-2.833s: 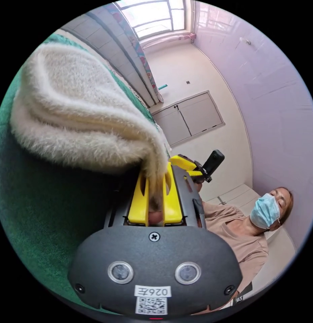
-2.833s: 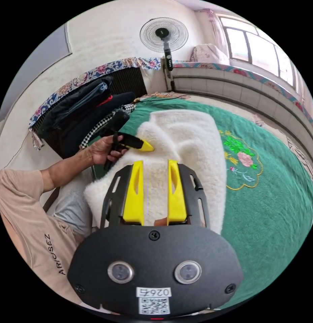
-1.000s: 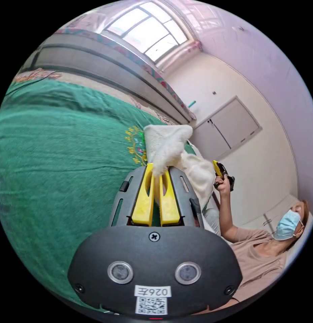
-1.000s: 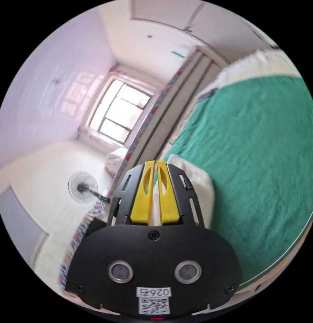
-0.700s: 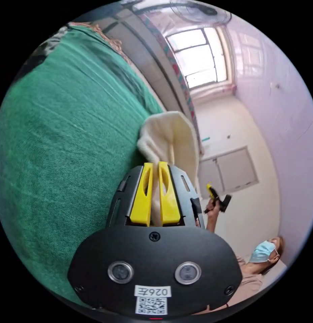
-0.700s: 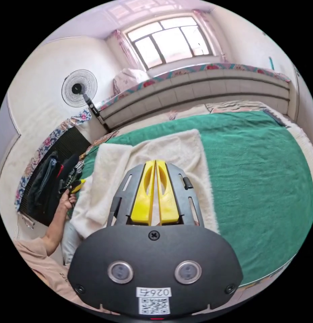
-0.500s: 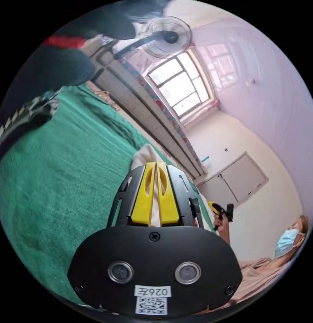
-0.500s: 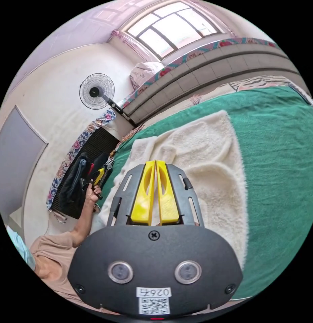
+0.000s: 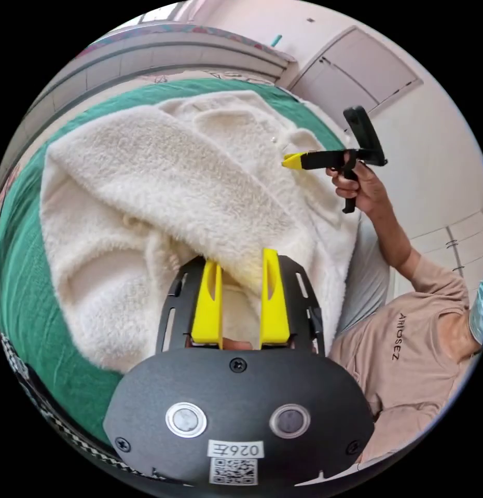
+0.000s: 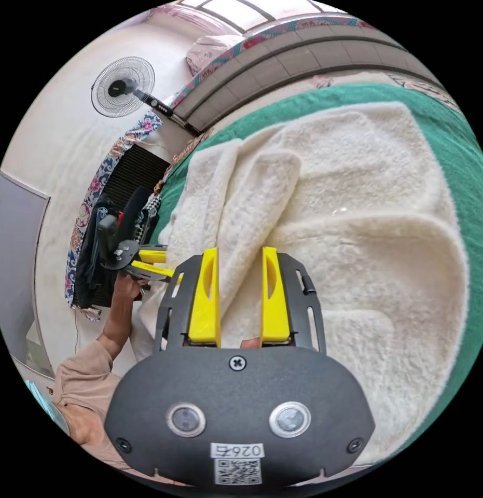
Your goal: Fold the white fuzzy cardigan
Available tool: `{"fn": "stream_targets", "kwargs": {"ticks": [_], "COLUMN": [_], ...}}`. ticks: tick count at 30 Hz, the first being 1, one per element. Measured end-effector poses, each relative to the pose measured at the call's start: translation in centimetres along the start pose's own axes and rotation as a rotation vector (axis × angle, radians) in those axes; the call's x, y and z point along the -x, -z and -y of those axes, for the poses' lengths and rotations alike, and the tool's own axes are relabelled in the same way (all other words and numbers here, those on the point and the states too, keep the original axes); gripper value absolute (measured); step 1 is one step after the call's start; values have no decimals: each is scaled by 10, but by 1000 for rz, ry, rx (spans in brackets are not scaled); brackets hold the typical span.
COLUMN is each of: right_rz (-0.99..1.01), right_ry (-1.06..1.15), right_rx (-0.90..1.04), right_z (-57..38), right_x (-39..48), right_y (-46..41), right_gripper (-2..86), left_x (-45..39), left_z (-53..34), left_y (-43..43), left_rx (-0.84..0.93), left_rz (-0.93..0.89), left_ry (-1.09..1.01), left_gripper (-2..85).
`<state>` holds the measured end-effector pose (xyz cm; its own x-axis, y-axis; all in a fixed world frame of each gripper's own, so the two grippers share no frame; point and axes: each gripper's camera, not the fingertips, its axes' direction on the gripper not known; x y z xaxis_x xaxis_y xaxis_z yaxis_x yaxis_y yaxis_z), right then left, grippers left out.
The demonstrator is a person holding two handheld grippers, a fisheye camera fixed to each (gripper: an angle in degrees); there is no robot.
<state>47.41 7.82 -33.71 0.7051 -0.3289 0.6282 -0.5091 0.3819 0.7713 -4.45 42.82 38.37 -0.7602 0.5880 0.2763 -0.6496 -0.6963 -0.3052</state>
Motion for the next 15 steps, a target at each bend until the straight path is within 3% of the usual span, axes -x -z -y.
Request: {"fn": "stream_targets", "kwargs": {"ticks": [4,6,7,8,10,11,12,15], "right_rz": [-35,-32,-27,-16,21,42,51,40], "right_ry": [4,10,7,1,-18,-30,-31,-31], "right_rx": [46,61,58,53,33,26,27,28], "right_z": [-23,-43,-49,-62,-82,-95,-107,-143], "right_x": [17,25,26,27,27,29,32,46], "right_y": [-79,-104,-110,-123,-138,-145,-152,-173], "right_gripper": [70,60,58,52,46,45,44,34], "left_x": [31,53,82,125,183,195,197,184], "left_z": [45,72,85,85,61,39,31,11], "left_y": [41,98,152,199,231,236,236,220], "left_rx": [-23,-209,-414,-624,-891,-1037,-1073,-886], "left_rz": [-319,-305,-240,-223,-397,-492,-519,-381], "left_ry": [-55,-53,5,201,511,506,482,365], "left_gripper": [47,43,44,46,47,40,36,38]}}
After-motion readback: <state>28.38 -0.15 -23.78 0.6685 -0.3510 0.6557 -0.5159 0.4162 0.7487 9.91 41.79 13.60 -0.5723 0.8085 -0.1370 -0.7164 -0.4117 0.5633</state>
